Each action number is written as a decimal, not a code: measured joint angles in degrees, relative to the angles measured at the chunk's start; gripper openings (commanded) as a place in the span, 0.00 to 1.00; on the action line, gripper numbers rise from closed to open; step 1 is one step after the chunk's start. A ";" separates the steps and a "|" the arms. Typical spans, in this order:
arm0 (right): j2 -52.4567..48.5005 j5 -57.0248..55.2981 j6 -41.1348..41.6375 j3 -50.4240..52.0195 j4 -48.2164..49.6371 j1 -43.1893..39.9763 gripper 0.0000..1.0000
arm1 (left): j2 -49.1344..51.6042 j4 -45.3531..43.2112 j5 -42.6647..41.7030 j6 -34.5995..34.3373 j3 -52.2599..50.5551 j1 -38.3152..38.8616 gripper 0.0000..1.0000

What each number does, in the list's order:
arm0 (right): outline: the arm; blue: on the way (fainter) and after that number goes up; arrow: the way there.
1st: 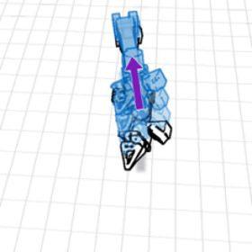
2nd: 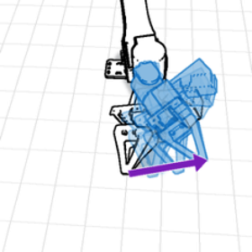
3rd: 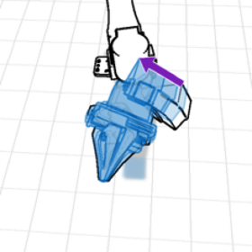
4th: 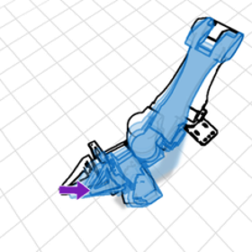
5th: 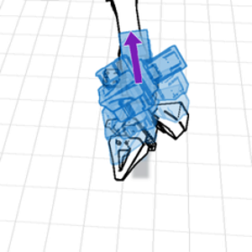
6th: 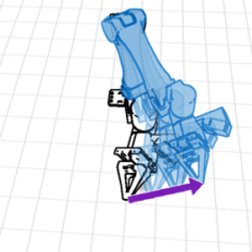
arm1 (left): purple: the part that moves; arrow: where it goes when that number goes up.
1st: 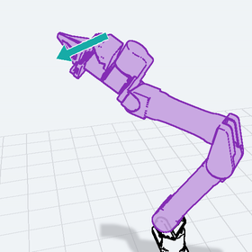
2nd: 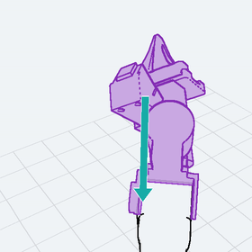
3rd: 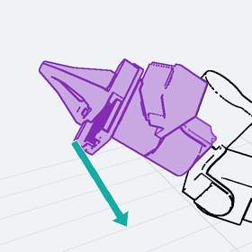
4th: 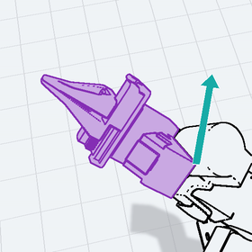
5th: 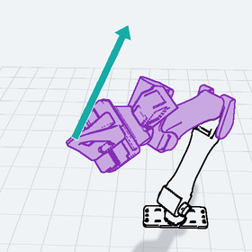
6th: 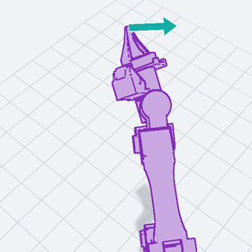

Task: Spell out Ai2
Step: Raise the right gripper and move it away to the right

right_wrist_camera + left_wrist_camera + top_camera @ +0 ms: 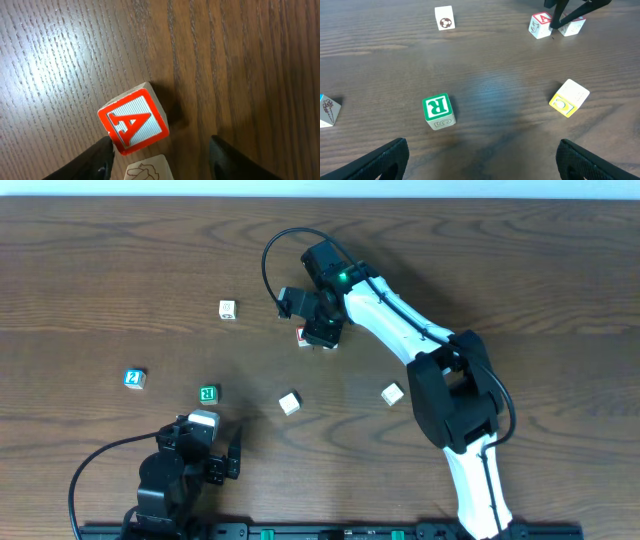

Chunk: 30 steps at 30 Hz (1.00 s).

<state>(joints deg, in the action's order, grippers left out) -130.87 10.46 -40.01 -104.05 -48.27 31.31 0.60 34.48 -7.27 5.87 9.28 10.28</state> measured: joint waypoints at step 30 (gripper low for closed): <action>30.58 2.58 10.84 -5.11 -23.52 5.64 0.99 | 0.00 -0.04 0.00 0.00 0.00 0.00 0.95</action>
<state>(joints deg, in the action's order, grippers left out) -100.29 13.04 -29.17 -109.16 -71.79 36.95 0.60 34.44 -7.27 5.87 9.28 10.28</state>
